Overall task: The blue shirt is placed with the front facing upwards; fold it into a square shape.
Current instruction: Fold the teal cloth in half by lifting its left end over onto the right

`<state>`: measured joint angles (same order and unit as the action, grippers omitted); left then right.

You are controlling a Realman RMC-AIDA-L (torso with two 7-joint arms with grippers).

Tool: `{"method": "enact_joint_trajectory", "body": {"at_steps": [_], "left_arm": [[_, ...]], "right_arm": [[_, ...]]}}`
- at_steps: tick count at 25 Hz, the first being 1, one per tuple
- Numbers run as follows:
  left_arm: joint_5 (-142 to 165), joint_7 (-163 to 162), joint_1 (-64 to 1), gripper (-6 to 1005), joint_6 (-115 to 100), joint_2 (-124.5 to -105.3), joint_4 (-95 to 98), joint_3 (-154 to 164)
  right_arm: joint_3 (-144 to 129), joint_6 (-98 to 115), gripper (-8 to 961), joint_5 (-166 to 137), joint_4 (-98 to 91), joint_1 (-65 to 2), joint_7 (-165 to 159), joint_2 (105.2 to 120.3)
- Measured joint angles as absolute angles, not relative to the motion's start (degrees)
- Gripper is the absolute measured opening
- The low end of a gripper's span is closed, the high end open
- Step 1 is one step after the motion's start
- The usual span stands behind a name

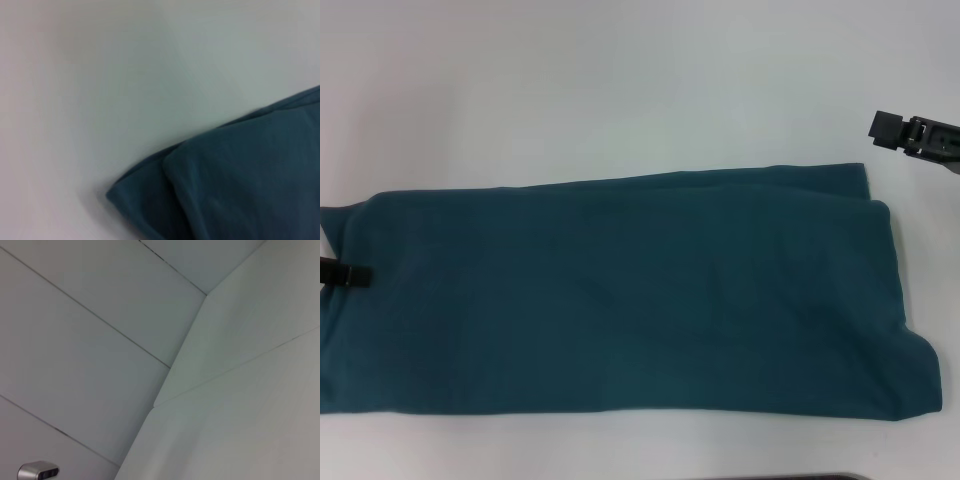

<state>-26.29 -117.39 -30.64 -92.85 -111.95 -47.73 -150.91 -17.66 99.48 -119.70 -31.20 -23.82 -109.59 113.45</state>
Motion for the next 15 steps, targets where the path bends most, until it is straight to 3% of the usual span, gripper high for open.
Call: {"method": "enact_joint_trajectory", "body": {"at_steps": [9, 15], "left_arm": [[-26.28, -117.96, -30.59, 571, -92.01, -112.2, -47.72, -150.19], [-26.28, -118.55, -30.59, 404, -91.47, -112.39, -48.01, -150.2]], "right_arm": [[-17.66, 99.64, 652, -119.7, -31.23, -23.97, -109.58, 113.45], [-17.66, 99.78, 647, -119.7, -31.27, -23.99, -109.58, 113.45]]}}
